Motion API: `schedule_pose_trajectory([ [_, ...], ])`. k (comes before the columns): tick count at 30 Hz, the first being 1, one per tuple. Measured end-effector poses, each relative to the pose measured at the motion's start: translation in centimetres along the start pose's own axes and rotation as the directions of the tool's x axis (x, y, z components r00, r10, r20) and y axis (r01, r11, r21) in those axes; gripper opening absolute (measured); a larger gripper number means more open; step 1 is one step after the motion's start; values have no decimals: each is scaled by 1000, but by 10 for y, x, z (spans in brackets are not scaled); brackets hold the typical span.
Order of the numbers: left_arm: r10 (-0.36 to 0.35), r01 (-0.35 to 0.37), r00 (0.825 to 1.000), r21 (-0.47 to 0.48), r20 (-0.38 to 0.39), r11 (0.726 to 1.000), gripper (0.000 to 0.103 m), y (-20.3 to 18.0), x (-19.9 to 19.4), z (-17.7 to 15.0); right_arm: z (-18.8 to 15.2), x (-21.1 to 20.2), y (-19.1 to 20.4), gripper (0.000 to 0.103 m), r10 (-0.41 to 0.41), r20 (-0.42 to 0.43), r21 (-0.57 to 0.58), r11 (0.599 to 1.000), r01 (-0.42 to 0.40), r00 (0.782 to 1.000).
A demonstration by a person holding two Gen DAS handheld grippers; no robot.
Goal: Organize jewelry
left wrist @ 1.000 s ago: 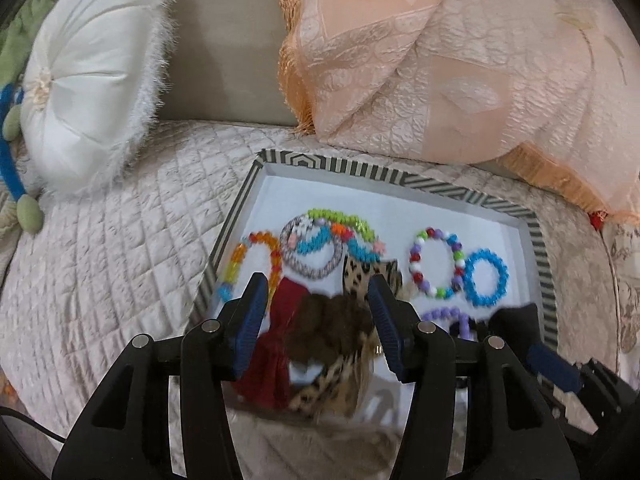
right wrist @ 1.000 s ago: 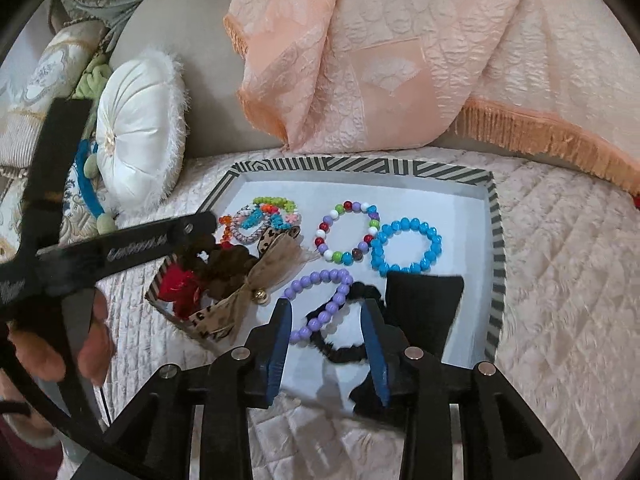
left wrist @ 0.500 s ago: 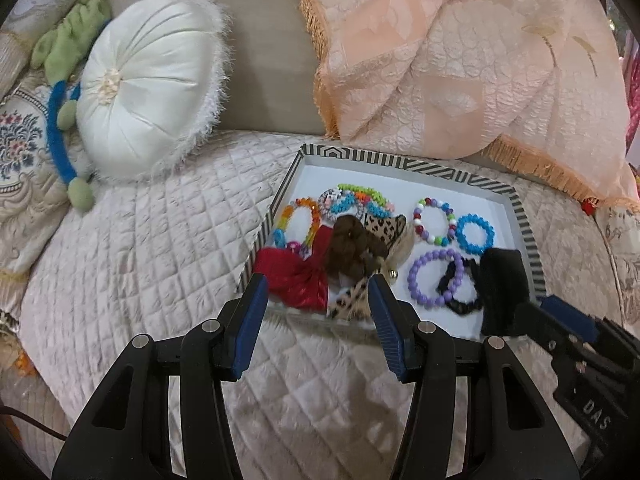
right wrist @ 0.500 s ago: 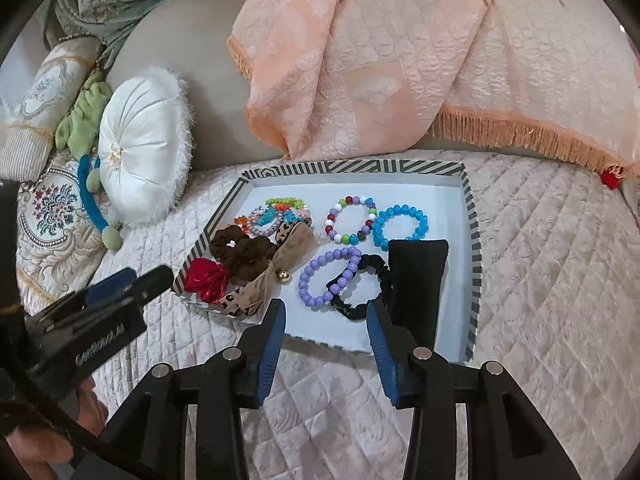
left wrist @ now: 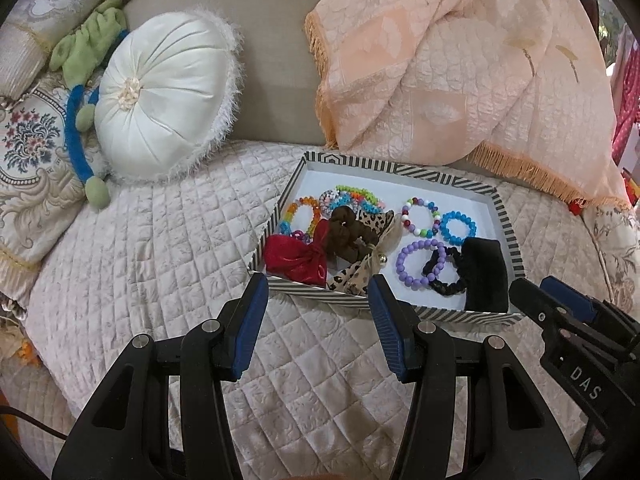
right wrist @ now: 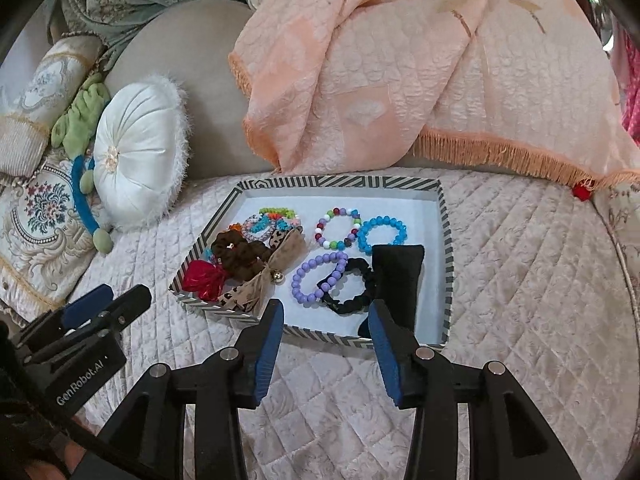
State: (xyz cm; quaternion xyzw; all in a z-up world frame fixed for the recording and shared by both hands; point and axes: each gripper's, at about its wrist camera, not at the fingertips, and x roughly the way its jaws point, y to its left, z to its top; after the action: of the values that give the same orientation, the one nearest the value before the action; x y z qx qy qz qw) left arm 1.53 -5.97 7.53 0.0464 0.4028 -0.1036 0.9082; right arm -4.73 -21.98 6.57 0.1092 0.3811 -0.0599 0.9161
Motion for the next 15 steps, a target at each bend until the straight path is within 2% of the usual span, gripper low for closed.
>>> schedule_pose_trajectory([
  [15, 7, -7, 999, -2, 53, 1000, 52, 1, -19, 6, 4, -15, 6, 45, 1, 35, -7, 1000, -1, 999],
])
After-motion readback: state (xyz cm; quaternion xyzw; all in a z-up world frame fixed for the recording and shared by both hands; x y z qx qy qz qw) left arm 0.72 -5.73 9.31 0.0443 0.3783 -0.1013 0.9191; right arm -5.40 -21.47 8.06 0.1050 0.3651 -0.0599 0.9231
